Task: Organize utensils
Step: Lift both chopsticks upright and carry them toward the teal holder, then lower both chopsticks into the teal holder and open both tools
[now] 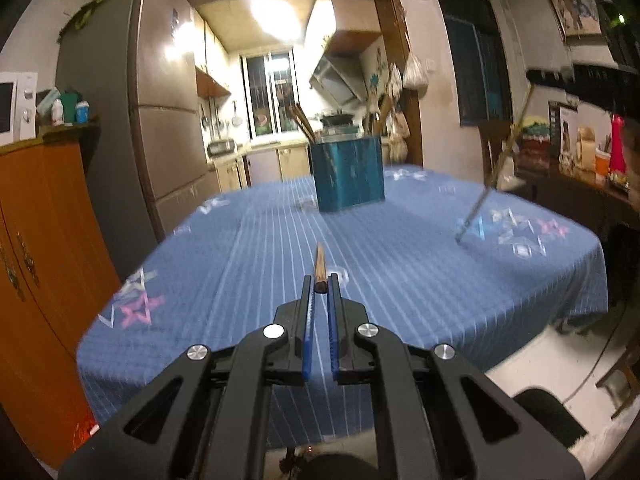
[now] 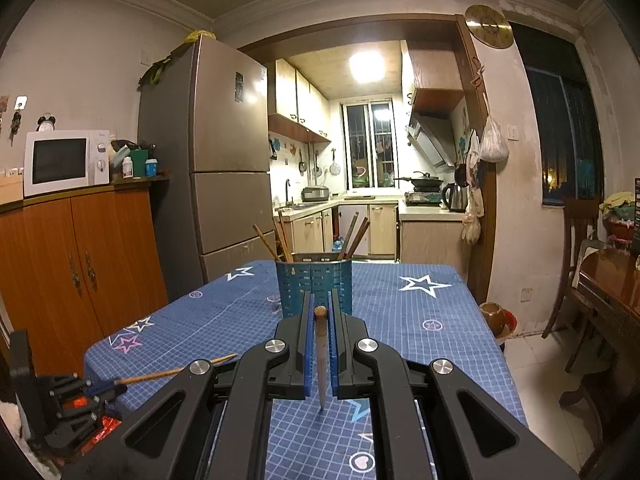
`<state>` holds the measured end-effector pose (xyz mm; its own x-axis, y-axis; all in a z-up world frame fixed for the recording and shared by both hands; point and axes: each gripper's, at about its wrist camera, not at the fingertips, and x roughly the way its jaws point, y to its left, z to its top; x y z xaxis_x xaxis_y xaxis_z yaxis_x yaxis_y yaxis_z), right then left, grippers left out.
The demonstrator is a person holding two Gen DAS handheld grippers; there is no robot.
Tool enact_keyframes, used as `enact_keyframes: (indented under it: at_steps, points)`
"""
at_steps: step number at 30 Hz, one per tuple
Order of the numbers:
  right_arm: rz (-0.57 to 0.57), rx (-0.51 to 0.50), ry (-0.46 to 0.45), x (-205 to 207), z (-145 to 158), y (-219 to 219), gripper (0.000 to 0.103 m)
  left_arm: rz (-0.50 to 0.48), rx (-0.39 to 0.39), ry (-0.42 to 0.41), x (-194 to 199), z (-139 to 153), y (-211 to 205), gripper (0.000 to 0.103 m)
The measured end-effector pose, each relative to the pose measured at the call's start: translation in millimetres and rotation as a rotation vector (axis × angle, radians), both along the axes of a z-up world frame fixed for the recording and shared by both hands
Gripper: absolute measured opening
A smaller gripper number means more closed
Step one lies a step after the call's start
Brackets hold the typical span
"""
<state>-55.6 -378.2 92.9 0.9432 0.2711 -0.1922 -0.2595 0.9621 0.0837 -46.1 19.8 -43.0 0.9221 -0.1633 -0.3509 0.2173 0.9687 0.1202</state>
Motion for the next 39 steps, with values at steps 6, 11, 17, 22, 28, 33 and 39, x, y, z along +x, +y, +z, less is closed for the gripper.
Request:
enact_keyframes:
  at_steps: [6,11,17,22,28,33,39]
  points:
    - [0.009,-0.002,-0.013,6,4,4,0.008,0.006,-0.027,-0.091,21,33,-2,0.005]
    - [0.009,0.001,-0.016,13,4,5,0.008,0.011,-0.037,-0.143,36,49,-3,0.005]
    - [0.000,0.013,-0.015,17,4,1,0.008,0.010,-0.078,-0.176,47,51,-2,0.005]
    - [-0.004,0.014,-0.013,17,4,4,0.008,0.006,-0.115,-0.205,43,54,0,0.005]
    - [0.000,0.018,-0.035,19,10,6,0.008,-0.005,-0.135,-0.235,46,66,1,0.005]
    - [0.009,0.007,-0.061,24,26,8,0.008,-0.024,-0.152,-0.225,53,81,0,0.005]
    - [0.019,-0.018,-0.074,40,49,12,0.008,-0.060,-0.166,-0.153,75,112,-2,0.005]
